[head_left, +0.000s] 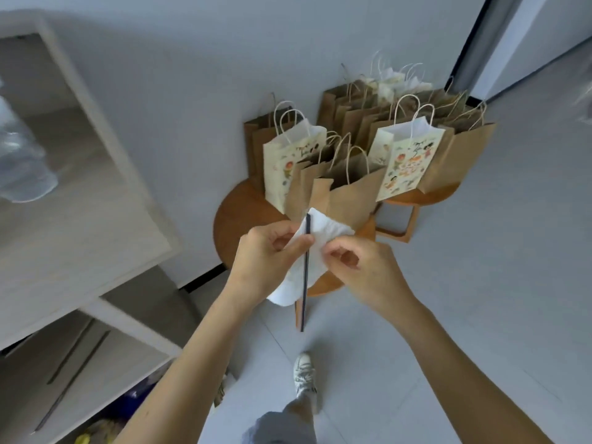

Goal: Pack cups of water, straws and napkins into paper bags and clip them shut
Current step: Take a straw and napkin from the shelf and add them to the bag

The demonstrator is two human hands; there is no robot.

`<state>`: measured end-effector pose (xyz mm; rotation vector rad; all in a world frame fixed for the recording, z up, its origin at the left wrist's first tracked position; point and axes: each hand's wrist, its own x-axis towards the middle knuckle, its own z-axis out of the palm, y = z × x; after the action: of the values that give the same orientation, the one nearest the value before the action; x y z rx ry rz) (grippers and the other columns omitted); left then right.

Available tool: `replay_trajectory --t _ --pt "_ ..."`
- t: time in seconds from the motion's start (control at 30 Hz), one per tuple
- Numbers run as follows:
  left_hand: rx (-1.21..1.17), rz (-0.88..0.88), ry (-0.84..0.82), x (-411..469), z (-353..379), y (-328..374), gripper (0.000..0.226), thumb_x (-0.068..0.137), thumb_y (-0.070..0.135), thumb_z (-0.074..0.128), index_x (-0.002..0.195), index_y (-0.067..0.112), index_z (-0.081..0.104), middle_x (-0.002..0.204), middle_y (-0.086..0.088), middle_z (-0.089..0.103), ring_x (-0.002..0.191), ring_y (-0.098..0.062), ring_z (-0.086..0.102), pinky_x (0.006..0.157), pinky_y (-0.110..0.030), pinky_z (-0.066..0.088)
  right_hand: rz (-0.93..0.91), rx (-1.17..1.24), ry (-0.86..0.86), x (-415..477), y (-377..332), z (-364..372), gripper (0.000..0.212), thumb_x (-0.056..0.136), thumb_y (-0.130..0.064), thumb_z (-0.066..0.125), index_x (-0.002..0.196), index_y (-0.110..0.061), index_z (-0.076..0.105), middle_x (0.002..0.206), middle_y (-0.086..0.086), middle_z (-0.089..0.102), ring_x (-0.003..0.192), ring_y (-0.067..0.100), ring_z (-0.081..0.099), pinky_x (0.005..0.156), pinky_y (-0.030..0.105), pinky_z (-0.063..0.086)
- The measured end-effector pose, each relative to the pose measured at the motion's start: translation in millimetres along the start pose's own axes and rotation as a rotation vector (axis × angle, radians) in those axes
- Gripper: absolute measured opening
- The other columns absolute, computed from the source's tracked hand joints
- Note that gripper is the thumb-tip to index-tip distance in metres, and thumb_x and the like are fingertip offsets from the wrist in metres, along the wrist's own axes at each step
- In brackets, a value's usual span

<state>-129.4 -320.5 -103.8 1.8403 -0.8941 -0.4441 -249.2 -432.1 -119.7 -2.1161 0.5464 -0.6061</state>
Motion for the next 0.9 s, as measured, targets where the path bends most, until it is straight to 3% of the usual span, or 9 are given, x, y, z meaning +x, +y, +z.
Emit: replay_trajectory --t 0.1,0.17,0.23,0.33,0.43,0.57,0.67,0.8,0.9 --pt "0.142 0.081 -0.031 47.1 25.3 -5.3 0.009 0.085 0.024 0.064 0.081 0.024 0.071 0.067 0.012 0.064 0.063 -0.004 0.056 0.056 -0.008 0.036 0.021 -0.057 0.085 42.9 25.9 -39.6 0.008 0.085 -0.020 0.065 0.092 -0.025 0.066 0.083 -0.018 0.063 0.081 0.000 0.057 0.067 0.011 0.043" --pt "0.192 0.131 -0.058 80.2 42.1 -6.9 0.009 0.085 0.021 0.066 0.086 0.018 0.074 0.065 0.021 0.061 0.061 -0.001 0.056 0.055 -0.006 0.034 0.060 -0.036 0.025 76.8 35.7 -55.0 0.013 0.086 -0.033 0.062 0.098 -0.035 0.059 0.088 -0.028 0.057 0.085 -0.009 0.054 0.071 0.006 0.042" --pt "0.242 0.161 -0.104 112.1 56.8 -6.1 0.010 0.084 0.021 0.067 0.086 0.015 0.074 0.062 0.024 0.060 0.060 0.001 0.056 0.054 -0.008 0.037 0.085 -0.064 -0.068 107.0 48.9 -63.6 0.022 0.087 -0.038 0.059 0.107 -0.030 0.061 0.090 -0.025 0.056 0.085 -0.012 0.052 0.070 0.001 0.040" --pt "0.250 0.160 -0.147 150.6 76.2 -2.3 0.017 0.085 0.024 0.066 0.099 0.018 0.073 0.086 0.006 0.072 0.070 -0.007 0.062 0.064 -0.014 0.048 0.087 -0.106 -0.101 146.7 72.8 -73.7 0.025 0.087 -0.033 0.060 0.108 -0.020 0.066 0.087 -0.018 0.057 0.082 -0.010 0.052 0.064 0.000 0.040" --pt "0.248 0.149 -0.127 177.8 92.6 2.2 0.021 0.085 0.024 0.064 0.102 0.016 0.072 0.089 0.001 0.072 0.069 -0.009 0.062 0.066 -0.015 0.047 0.096 -0.090 -0.141 175.6 96.7 -81.6 0.018 0.088 -0.034 0.059 0.100 -0.024 0.066 0.087 -0.016 0.060 0.084 -0.002 0.055 0.062 0.000 0.040" --pt "0.257 0.041 -0.109 206.8 111.5 -1.8 0.022 0.086 0.027 0.063 0.105 0.018 0.070 0.093 0.006 0.069 0.076 -0.007 0.061 0.068 -0.013 0.047 0.034 -0.013 -0.191 207.4 131.0 -92.7 0.007 0.088 -0.029 0.060 0.093 -0.025 0.064 0.084 -0.019 0.060 0.086 -0.001 0.057 0.064 0.002 0.042" --pt "0.295 -0.032 -0.087 229.1 124.6 -8.4 0.020 0.087 0.027 0.062 0.105 0.020 0.068 0.091 0.013 0.063 0.078 0.001 0.058 0.072 -0.007 0.046 -0.098 -0.061 -0.182 238.5 163.0 -106.8 0.013 0.087 -0.025 0.062 0.095 -0.017 0.068 0.086 -0.012 0.064 0.080 -0.002 0.059 0.068 0.001 0.042" --pt "0.362 -0.181 0.034 258.6 147.0 -19.0 0.020 0.089 0.027 0.058 0.106 0.022 0.067 0.095 0.012 0.066 0.086 -0.001 0.062 0.076 -0.016 0.051 -0.247 -0.153 -0.293 284.3 199.9 -127.0 0.019 0.087 -0.025 0.061 0.100 -0.013 0.068 0.089 -0.009 0.065 0.076 -0.008 0.053 0.069 0.000 0.042" --pt "0.384 -0.290 0.130 278.0 169.0 -26.1 0.018 0.091 0.025 0.055 0.104 0.022 0.067 0.096 0.008 0.067 0.086 -0.003 0.061 0.075 -0.017 0.050 -0.351 -0.206 -0.370 317.3 219.1 -141.3 0.023 0.089 -0.030 0.055 0.100 -0.014 0.066 0.090 -0.003 0.069 0.076 0.000 0.058 0.060 0.005 0.043"
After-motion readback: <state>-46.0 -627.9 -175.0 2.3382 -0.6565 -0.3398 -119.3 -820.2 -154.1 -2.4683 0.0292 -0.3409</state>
